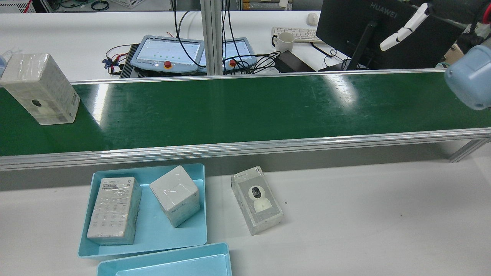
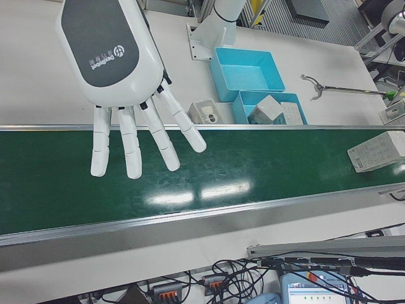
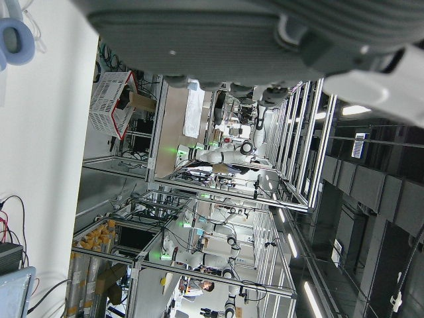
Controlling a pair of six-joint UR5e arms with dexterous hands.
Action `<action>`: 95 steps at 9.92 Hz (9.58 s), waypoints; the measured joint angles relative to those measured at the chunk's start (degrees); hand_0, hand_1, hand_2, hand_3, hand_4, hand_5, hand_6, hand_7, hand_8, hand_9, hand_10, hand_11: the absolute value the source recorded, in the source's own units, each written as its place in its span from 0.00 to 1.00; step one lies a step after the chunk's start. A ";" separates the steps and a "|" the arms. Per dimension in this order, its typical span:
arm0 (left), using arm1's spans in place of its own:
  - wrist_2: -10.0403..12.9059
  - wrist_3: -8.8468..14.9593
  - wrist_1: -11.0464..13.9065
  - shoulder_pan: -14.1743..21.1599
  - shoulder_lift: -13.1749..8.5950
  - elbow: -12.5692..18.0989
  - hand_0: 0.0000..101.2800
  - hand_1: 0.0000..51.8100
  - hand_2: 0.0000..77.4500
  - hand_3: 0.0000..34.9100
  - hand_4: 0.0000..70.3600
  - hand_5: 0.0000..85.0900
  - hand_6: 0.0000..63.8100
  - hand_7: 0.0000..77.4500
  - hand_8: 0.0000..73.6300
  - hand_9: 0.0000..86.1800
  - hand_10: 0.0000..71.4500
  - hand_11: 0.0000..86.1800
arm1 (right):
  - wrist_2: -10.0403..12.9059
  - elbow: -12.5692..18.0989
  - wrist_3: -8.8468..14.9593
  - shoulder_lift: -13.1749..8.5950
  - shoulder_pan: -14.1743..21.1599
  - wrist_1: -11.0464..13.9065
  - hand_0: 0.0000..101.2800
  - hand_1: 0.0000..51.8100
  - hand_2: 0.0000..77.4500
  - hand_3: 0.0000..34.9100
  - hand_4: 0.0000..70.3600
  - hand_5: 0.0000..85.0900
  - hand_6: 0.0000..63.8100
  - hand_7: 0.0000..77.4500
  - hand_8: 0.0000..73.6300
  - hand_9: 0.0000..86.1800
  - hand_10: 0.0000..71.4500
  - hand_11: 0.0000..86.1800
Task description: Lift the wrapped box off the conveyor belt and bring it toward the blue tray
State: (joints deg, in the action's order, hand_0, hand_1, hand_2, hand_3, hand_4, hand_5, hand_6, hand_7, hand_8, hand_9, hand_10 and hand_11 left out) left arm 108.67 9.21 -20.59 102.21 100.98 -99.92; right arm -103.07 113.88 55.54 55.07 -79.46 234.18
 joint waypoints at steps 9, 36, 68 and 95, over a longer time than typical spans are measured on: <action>0.00 0.00 0.00 0.00 0.00 0.00 0.00 0.00 0.01 0.00 0.01 0.01 0.01 0.01 0.00 0.00 0.01 0.00 | 0.40 0.29 -4.20 1.81 -0.09 -1.59 0.47 0.35 0.26 0.65 0.00 0.10 0.00 0.01 0.00 0.02 0.00 0.02; 0.00 0.00 0.00 0.00 0.00 0.00 0.00 0.00 0.01 0.00 0.01 0.01 0.01 0.01 0.01 0.01 0.00 0.00 | 3.37 1.48 -11.79 7.57 0.70 -7.30 0.48 0.41 0.38 0.76 0.01 0.09 0.00 0.01 0.00 0.01 0.00 0.02; 0.00 0.00 0.00 0.00 0.00 0.00 0.00 0.00 0.01 0.00 0.01 0.01 0.01 0.01 0.01 0.00 0.01 0.00 | 2.69 -1.32 12.59 1.38 10.58 -6.58 0.45 0.32 0.32 0.84 0.00 0.02 0.00 0.00 0.00 0.01 0.00 0.02; 0.00 0.00 0.00 0.00 0.00 0.00 0.00 0.00 0.01 0.00 0.01 0.01 0.01 0.01 0.01 0.00 0.01 0.00 | 11.93 2.34 12.72 3.11 12.57 -14.38 0.58 0.71 0.64 0.69 0.37 0.03 0.34 0.18 0.23 0.01 0.38 0.02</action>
State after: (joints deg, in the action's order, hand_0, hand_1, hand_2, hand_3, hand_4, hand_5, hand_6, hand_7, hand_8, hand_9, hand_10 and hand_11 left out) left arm 108.67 9.21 -20.59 102.21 100.98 -99.92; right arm -91.14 116.22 68.26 58.18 -66.89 219.80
